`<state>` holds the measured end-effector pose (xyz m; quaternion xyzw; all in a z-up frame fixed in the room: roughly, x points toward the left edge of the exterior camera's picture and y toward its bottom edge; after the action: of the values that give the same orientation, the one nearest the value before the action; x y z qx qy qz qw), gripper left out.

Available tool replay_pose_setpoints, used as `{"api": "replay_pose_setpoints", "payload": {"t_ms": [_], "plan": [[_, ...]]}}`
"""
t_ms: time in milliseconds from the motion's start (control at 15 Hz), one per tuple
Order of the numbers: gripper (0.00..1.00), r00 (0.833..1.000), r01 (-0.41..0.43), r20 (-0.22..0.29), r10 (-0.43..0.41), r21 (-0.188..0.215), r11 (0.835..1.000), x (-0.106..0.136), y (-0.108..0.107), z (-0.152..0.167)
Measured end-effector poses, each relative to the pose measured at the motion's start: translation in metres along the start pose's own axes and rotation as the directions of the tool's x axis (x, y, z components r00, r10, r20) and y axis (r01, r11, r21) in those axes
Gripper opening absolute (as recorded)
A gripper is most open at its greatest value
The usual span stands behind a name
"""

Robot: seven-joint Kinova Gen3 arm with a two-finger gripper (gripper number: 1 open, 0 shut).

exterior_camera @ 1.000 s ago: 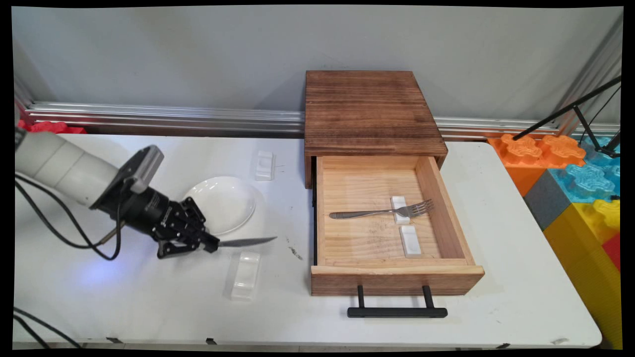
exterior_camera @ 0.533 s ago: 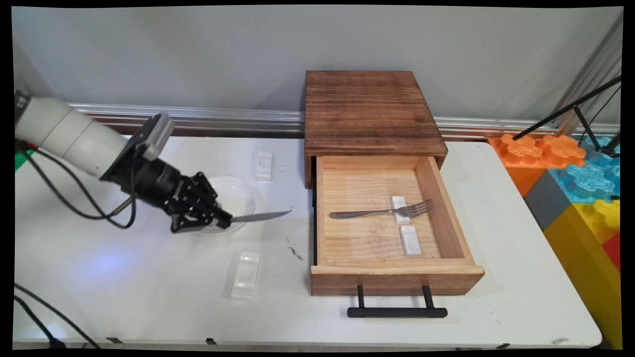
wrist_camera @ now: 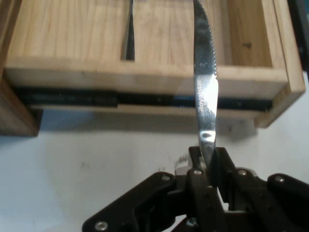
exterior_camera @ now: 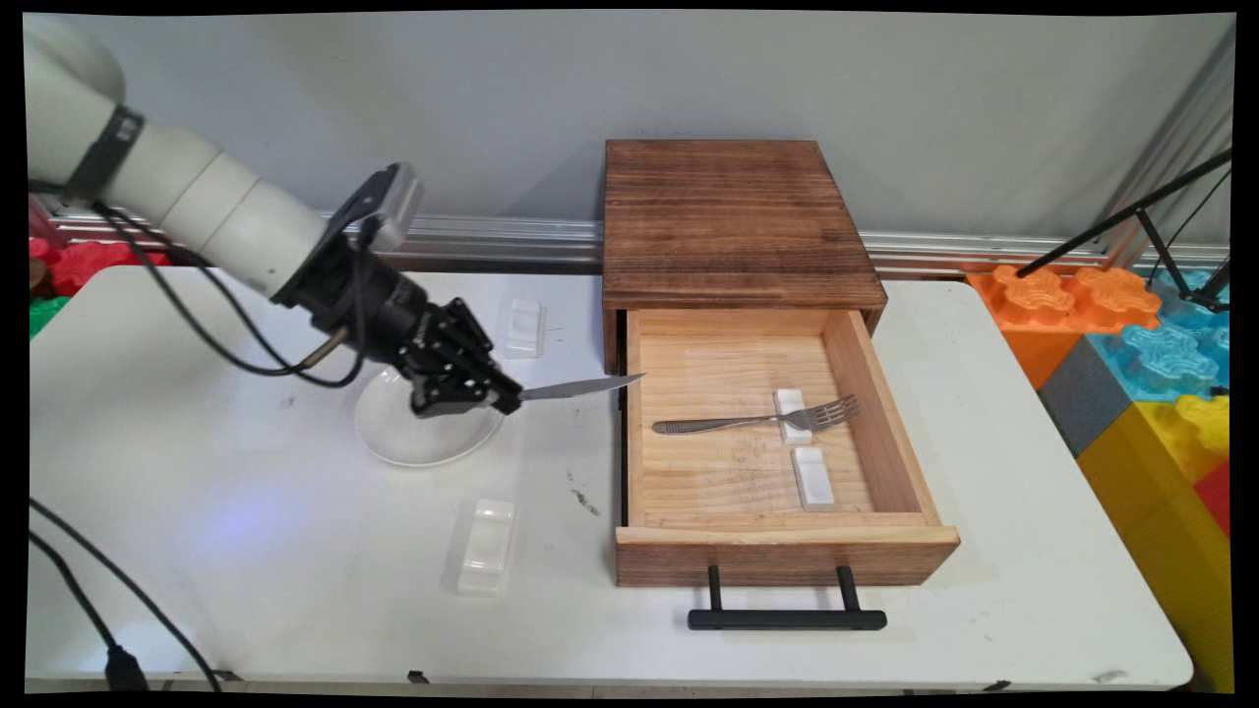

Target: Place the picked object into the drawer

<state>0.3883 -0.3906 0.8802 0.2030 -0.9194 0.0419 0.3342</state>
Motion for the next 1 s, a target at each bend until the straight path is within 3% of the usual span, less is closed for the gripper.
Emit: {"api": "replay_pose_setpoints", "payload": {"t_ms": [1000], "plan": [[0.0,0.999,0.032,0.024,-0.032,-0.031,0.999,0.115,-0.015,0.069]]}}
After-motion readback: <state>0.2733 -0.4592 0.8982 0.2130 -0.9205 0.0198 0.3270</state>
